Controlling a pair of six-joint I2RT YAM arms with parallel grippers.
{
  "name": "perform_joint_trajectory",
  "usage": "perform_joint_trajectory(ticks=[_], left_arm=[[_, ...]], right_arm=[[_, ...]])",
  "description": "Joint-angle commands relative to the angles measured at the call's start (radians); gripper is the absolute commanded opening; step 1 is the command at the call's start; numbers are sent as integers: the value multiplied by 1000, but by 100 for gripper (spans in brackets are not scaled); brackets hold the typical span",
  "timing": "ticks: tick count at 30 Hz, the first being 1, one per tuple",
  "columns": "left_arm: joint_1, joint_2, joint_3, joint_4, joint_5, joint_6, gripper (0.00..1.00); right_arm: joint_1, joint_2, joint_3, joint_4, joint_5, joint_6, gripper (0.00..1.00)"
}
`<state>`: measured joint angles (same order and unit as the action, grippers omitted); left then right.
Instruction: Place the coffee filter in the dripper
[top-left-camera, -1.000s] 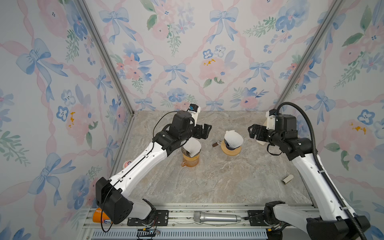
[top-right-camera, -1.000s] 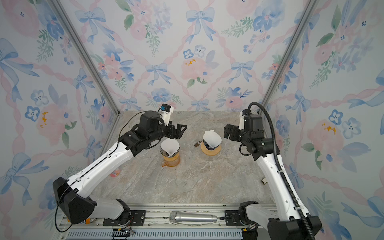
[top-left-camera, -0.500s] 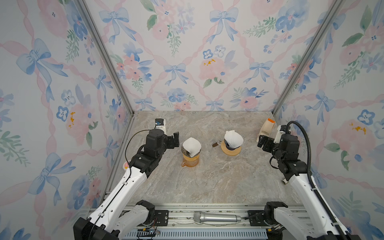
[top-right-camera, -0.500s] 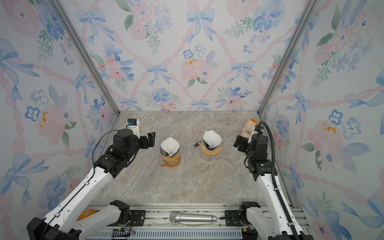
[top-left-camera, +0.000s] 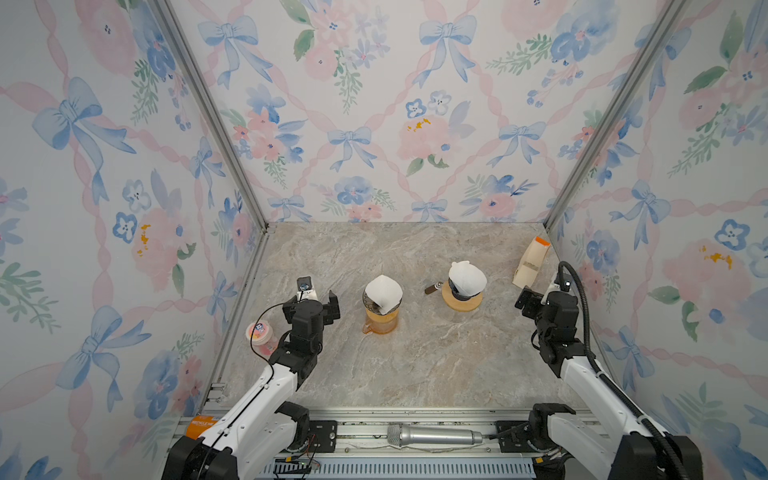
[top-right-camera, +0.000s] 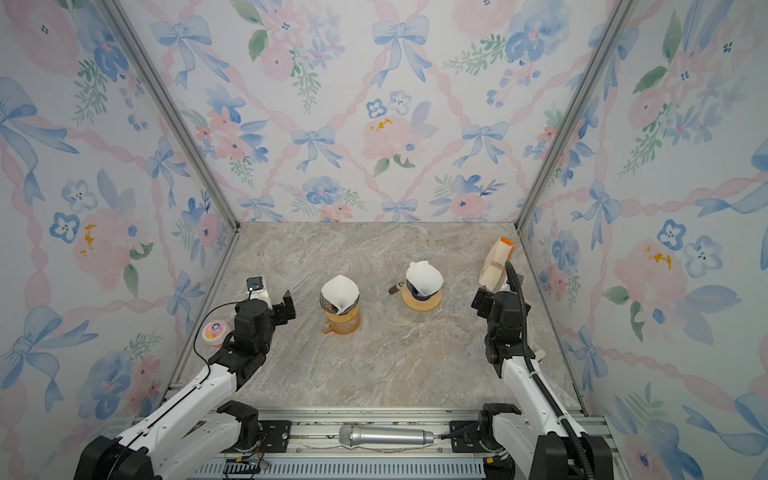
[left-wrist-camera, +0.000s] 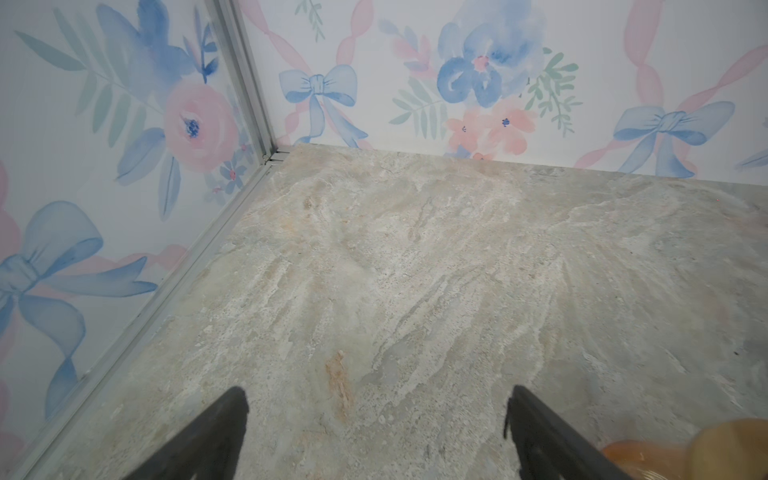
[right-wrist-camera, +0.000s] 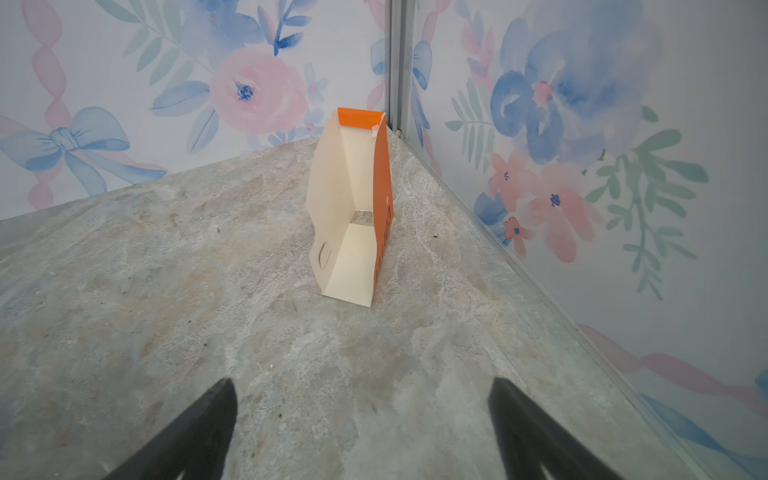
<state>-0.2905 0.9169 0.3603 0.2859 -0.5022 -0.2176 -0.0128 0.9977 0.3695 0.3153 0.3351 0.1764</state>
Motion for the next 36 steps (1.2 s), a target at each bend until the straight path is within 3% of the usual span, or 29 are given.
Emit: perform_joint_trajectory(ticks=[1,7,14,21,27,30,36], left_arm=[[19,25,-50,147,-61,46,98],[28,76,-118,290,-66,81,98],[91,182,-186,481,9,118,98],[122,289,-192,608,92,111,98],[136,395,-148,684,101,150,98],[142,441,-115,687,115,175,98],[164,532,-97,786,182,227,98]], right_arm=[[-12,58,-72,277,30,-48,96],[-16,207,-91,440,-7,-50,97],[-22,384,-115,668,-83,-21,96],[11,585,-145,957,-174,-91,97],[10,560,-53,764,-268,-118,96],[28,544,21,583,-300,-157,97],[34,550,20,594,-295,-165,96]])
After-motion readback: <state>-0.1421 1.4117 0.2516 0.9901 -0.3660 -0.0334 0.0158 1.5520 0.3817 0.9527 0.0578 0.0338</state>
